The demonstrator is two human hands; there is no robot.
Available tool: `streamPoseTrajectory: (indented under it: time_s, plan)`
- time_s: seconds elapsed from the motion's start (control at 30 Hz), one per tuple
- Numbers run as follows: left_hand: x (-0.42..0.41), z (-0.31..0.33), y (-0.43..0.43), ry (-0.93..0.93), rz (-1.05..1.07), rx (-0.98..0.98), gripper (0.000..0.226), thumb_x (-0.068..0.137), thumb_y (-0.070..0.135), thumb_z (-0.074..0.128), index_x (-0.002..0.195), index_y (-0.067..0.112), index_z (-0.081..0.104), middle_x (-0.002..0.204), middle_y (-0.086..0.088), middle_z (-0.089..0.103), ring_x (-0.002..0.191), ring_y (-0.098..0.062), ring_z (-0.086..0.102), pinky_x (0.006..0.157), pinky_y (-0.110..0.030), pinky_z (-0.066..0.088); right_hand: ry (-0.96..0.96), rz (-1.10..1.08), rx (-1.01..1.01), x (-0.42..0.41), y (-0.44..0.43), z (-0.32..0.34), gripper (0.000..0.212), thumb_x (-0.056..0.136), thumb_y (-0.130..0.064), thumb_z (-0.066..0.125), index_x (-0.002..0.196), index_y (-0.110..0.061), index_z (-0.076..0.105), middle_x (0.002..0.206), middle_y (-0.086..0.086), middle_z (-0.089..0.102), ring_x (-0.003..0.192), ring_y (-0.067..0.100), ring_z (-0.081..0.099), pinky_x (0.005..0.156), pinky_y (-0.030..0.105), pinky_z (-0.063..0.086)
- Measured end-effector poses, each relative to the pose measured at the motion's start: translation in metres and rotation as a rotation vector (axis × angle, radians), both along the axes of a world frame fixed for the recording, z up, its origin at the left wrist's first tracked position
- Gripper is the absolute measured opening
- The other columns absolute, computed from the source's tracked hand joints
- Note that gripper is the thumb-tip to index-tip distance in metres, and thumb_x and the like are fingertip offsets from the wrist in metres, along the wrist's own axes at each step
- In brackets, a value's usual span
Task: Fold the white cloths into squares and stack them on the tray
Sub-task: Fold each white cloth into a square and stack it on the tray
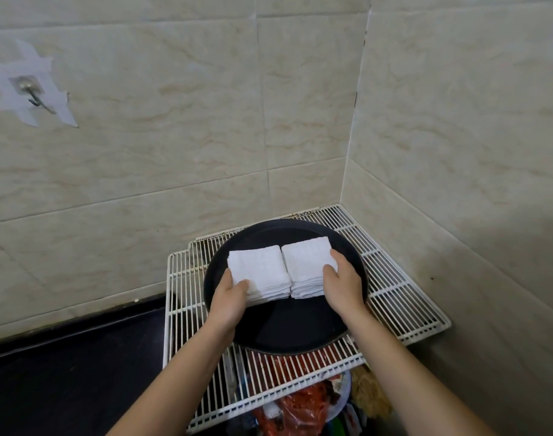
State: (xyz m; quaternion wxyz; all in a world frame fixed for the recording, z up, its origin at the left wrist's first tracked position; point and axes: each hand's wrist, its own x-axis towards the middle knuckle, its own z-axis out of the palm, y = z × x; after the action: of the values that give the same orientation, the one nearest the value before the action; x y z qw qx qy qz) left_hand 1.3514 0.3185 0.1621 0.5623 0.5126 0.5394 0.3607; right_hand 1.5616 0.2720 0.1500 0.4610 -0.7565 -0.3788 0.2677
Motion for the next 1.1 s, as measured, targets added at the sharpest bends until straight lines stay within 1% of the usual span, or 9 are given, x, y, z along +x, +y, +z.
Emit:
streamPoseTrajectory:
  time_s: [0.2, 0.3, 0.37, 0.5, 0.63, 0.73, 0.87, 1.0, 1.1]
  plan:
    - [-0.003, -0.001, -0.003, 0.076, -0.042, 0.083, 0.043, 0.103, 0.019, 0.039, 0.146, 0.024, 0.042, 0.138, 0.004, 0.055, 0.125, -0.019, 0.052, 0.098, -0.032, 0.044, -0.088, 0.105, -0.006, 0.011, -0.007, -0.001, 0.053, 0.105, -0.027, 0.041, 0.156, -0.018, 0.030, 0.159, 0.003, 0.034, 0.145, 0.022, 0.033, 0.117, 0.039, 0.030]
    - [-0.013, -0.012, -0.016, 0.399, -0.003, 0.325, 0.061, 0.106, 0.048, 0.025, 0.158, 0.016, 0.018, 0.162, 0.003, 0.022, 0.149, -0.015, 0.019, 0.121, -0.031, 0.016, -0.384, 0.061, -0.024, 0.010, -0.022, -0.008, 0.054, 0.106, -0.036, 0.037, 0.157, -0.020, 0.026, 0.165, 0.002, 0.019, 0.152, 0.021, 0.015, 0.121, 0.039, 0.015]
    - [-0.022, -0.028, -0.023, 0.613, 0.008, 0.512, 0.071, 0.102, 0.058, 0.012, 0.158, 0.015, 0.011, 0.164, 0.002, 0.010, 0.152, -0.012, 0.004, 0.124, -0.033, 0.003, -0.485, 0.000, -0.060, 0.009, -0.027, -0.013, 0.056, 0.106, -0.039, 0.033, 0.158, -0.021, 0.022, 0.167, 0.004, 0.010, 0.154, 0.022, 0.002, 0.122, 0.039, 0.004]
    - [-0.024, -0.047, -0.026, 0.722, 0.016, 0.412, 0.083, 0.096, 0.066, 0.004, 0.157, 0.010, 0.007, 0.166, -0.007, -0.001, 0.152, -0.017, -0.010, 0.123, -0.036, -0.007, -0.348, -0.017, -0.152, 0.010, -0.024, -0.015, 0.064, 0.105, -0.046, 0.028, 0.160, -0.019, 0.007, 0.168, 0.006, 0.000, 0.154, 0.023, -0.003, 0.125, 0.046, 0.007]
    - [-0.018, -0.043, -0.018, 0.607, -0.006, 0.368, 0.085, 0.093, 0.068, 0.011, 0.158, 0.012, 0.006, 0.166, -0.005, 0.000, 0.150, -0.016, -0.016, 0.122, -0.035, -0.008, -0.284, 0.033, -0.102, 0.016, -0.018, -0.013, 0.068, 0.103, -0.051, 0.029, 0.160, -0.021, 0.007, 0.168, 0.004, 0.003, 0.154, 0.021, -0.004, 0.125, 0.048, 0.007]
    - [-0.022, -0.047, -0.010, 0.637, -0.056, 0.440, 0.094, 0.087, 0.081, 0.009, 0.159, 0.021, 0.011, 0.166, 0.000, 0.007, 0.151, -0.014, -0.013, 0.122, -0.036, -0.004, -0.272, 0.159, -0.106, 0.026, -0.015, -0.008, 0.082, 0.097, -0.060, 0.044, 0.160, -0.024, 0.006, 0.168, 0.000, 0.004, 0.153, 0.020, -0.012, 0.124, 0.052, 0.007]
    - [-0.021, -0.049, -0.002, 0.655, -0.088, 0.473, 0.085, 0.085, 0.069, 0.055, 0.155, 0.034, 0.021, 0.161, 0.010, 0.024, 0.152, -0.019, -0.001, 0.122, -0.042, 0.012, -0.300, 0.306, -0.203, 0.041, -0.013, 0.001, 0.118, 0.076, -0.056, 0.078, 0.160, -0.023, 0.001, 0.167, 0.004, 0.005, 0.152, 0.025, -0.017, 0.121, 0.052, 0.010]
    - [-0.015, -0.051, 0.002, 0.619, -0.012, 0.455, 0.065, 0.091, 0.038, 0.065, 0.149, 0.033, 0.037, 0.155, 0.009, 0.038, 0.152, -0.022, 0.007, 0.121, -0.048, 0.021, -0.396, 0.234, -0.192, 0.046, -0.004, -0.004, 0.105, 0.080, -0.050, 0.078, 0.159, -0.020, 0.015, 0.164, 0.009, 0.022, 0.154, 0.025, -0.005, 0.120, 0.050, 0.019]
    - [-0.013, -0.054, 0.004, 0.625, 0.015, 0.450, 0.057, 0.093, 0.034, 0.063, 0.146, 0.033, 0.042, 0.153, 0.010, 0.042, 0.151, -0.024, 0.009, 0.121, -0.047, 0.022, -0.383, 0.196, -0.193, 0.043, 0.000, -0.009, 0.099, 0.081, -0.048, 0.077, 0.158, -0.021, 0.020, 0.165, 0.014, 0.013, 0.154, 0.028, -0.002, 0.120, 0.049, 0.020]
